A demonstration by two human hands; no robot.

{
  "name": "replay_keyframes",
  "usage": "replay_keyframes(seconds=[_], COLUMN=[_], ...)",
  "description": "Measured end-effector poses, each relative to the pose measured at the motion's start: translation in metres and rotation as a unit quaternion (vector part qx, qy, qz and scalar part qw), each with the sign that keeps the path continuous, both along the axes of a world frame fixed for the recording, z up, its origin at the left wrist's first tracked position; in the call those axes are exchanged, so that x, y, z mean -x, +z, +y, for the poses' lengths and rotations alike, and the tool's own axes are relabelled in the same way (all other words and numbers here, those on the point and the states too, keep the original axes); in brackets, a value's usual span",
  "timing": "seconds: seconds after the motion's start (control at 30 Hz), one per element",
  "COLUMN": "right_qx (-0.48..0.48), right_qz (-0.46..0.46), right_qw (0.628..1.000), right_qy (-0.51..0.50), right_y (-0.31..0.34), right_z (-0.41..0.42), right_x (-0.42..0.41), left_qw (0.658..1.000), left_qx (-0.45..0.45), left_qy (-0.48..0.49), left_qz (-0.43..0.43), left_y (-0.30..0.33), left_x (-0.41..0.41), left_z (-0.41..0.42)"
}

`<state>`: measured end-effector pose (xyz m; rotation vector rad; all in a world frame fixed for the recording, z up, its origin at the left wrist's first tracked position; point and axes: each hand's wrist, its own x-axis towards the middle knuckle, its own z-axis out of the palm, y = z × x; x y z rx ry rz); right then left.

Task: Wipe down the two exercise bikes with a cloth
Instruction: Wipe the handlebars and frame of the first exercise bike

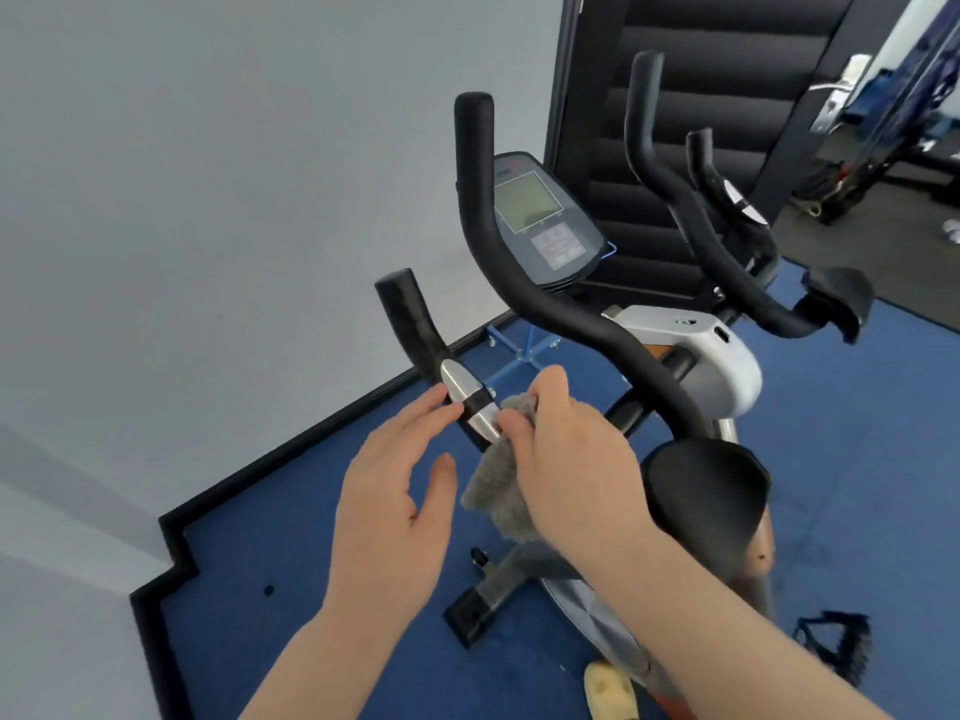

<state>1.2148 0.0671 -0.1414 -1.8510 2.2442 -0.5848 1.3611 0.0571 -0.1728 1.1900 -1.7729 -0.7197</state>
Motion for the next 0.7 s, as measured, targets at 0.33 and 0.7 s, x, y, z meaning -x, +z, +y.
replay_keyframes(seconds=[0.33,0.7], right_qx=[0.134,0.139], right_qz=[-0.007,0.046], right_qw=[0.991,0.988], right_qy=[-0.011,0.053], right_y=[-0.015,-0.007], right_z=[0.011,-0.035], right_x=[-0.026,-0.03], left_qw=[1.0,0.996], left_qx=[-0.001,-0.03], left_qy=[-0.005,0.083], left_qz=[0.022,0.032], left_y=[-0.001,0.021], left_x=[-0.001,-0.007], left_z=[-0.004,-0.013])
